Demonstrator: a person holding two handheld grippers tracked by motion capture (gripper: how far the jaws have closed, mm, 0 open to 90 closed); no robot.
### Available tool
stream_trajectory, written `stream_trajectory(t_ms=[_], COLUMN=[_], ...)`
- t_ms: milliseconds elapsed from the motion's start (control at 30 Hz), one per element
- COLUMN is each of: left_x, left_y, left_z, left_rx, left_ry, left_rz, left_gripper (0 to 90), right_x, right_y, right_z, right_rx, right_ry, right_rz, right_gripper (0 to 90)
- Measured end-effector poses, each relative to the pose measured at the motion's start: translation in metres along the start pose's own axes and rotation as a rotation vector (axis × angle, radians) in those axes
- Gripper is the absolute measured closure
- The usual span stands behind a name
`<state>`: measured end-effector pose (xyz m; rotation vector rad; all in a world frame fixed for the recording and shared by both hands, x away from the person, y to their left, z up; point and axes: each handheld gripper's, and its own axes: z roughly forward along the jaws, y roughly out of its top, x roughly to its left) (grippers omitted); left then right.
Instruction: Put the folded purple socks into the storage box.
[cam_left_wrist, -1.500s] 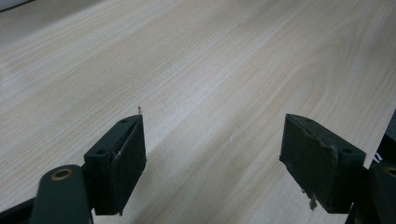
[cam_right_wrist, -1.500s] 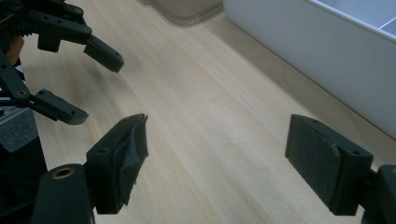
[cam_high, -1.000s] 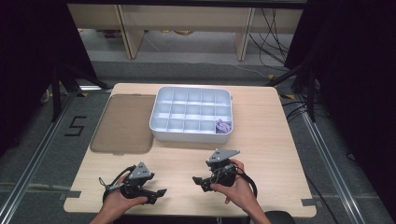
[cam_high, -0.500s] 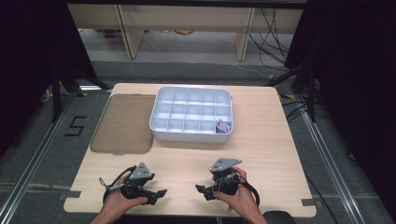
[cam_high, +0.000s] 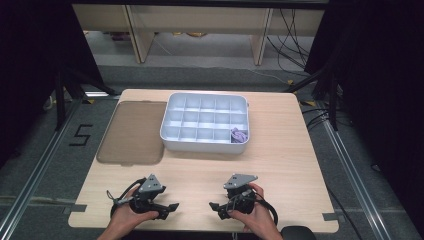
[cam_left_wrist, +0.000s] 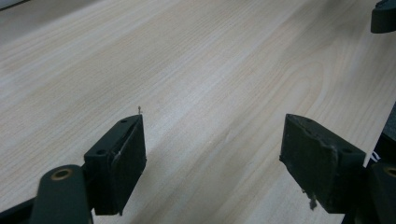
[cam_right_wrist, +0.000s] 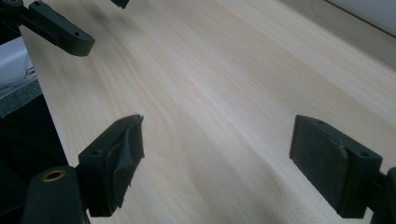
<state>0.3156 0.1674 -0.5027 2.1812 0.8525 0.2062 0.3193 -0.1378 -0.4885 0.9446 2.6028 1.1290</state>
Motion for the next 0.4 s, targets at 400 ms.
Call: stream_trajectory(t_ms=[400], left_x=[0.0001], left_y=[0.0000], left_z=[-0.0003], left_rx=[0.000], left_ry=[0.000], left_rz=[-0.001], left_gripper=[21.8], right_x=[-0.0013], right_y=[-0.0004], right_z=[0.0020], right_rx=[-0.004], right_ry=[0.016], right_rz=[-0.012], right_gripper=[18.5])
